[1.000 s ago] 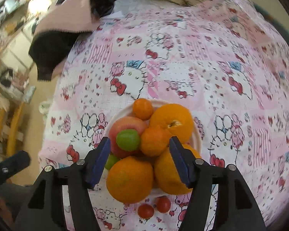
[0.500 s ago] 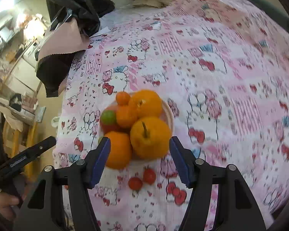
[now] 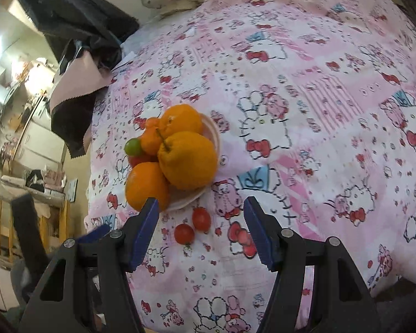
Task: Organize fruits
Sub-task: 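Grasp a red cherry tomato with the left tool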
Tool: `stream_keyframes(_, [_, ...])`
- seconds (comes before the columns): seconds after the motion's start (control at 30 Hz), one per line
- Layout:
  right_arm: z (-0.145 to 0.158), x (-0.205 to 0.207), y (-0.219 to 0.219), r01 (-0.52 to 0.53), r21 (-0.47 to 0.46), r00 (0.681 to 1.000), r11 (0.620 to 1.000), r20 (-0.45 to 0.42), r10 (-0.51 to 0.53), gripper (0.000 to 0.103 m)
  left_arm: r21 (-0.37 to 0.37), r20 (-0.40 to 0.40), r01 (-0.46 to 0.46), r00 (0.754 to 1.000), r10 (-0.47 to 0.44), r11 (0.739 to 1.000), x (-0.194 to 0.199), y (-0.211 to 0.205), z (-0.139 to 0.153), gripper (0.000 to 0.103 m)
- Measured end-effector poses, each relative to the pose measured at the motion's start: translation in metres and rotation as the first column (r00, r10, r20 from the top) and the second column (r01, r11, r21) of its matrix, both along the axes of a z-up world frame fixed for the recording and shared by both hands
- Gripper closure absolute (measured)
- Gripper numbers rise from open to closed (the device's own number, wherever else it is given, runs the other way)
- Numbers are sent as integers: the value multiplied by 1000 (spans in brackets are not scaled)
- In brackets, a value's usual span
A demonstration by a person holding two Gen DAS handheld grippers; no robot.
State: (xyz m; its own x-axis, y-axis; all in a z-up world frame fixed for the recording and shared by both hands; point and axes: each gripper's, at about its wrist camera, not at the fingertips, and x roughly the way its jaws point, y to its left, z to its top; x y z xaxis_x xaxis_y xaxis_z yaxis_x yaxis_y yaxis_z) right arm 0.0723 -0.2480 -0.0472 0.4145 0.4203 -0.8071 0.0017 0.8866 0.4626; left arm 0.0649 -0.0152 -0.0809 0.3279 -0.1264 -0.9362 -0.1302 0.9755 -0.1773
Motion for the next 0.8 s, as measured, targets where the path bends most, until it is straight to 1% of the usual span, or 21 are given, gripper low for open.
stream_keyframes(0.1, [-2, 0, -13, 44, 28, 999, 999, -16, -44, 37, -26, -45, -32, 999, 31, 999, -1, -16, -17, 38])
stream_keyframes(0.17, [-4, 0, -22, 77, 61, 997, 995, -29, -75, 37, -34, -69, -46, 997, 44, 998, 0, -28, -31, 46])
stream_keyframes(0.23, [-5, 1, -28, 96, 94, 995, 991, -40, -92, 37, -39, -81, -58, 995, 55, 998, 1, -39, -43, 50])
stream_keyframes(0.3, [-7, 2, -31, 102, 112, 994, 988, -53, -96, 37, -35, -93, -62, 994, 58, 997, 2, -46, -54, 50])
stream_keyframes(0.4, [-10, 2, -34, 108, 139, 993, 984, -71, -99, 37, 3, -94, -72, 993, 72, 997, 5, -52, -59, 50])
stream_keyframes(0.47, [-11, 2, -35, 112, 149, 992, 983, -80, -101, 37, 35, -104, -103, 989, 106, 994, 7, -50, -64, 50])
stream_keyframes(0.53, [-11, 2, -34, 113, 151, 991, 982, -82, -102, 37, 29, -109, -115, 987, 118, 993, 10, -49, -67, 51])
stream_keyframes(0.6, [-11, 3, -33, 110, 153, 992, 982, -81, -99, 37, 38, -102, -106, 989, 109, 994, 13, -52, -68, 55])
stream_keyframes(0.63, [-11, 3, -32, 108, 152, 992, 982, -81, -97, 37, 45, -105, -97, 989, 102, 994, 14, -54, -69, 65])
stream_keyframes(0.67, [-11, 4, -31, 106, 153, 992, 983, -83, -94, 37, 51, -119, -95, 988, 101, 994, 15, -56, -71, 71])
stream_keyframes(0.7, [-11, 4, -31, 104, 154, 992, 983, -84, -91, 37, 47, -134, -105, 985, 111, 993, 16, -56, -72, 74])
stream_keyframes(0.73, [-12, 4, -30, 101, 154, 992, 983, -85, -88, 37, 37, -148, -125, 981, 129, 991, 16, -54, -74, 75])
stream_keyframes(0.8, [-12, 4, -29, 97, 154, 993, 983, -85, -85, 37, 36, -153, -124, 980, 128, 992, 17, -55, -74, 75])
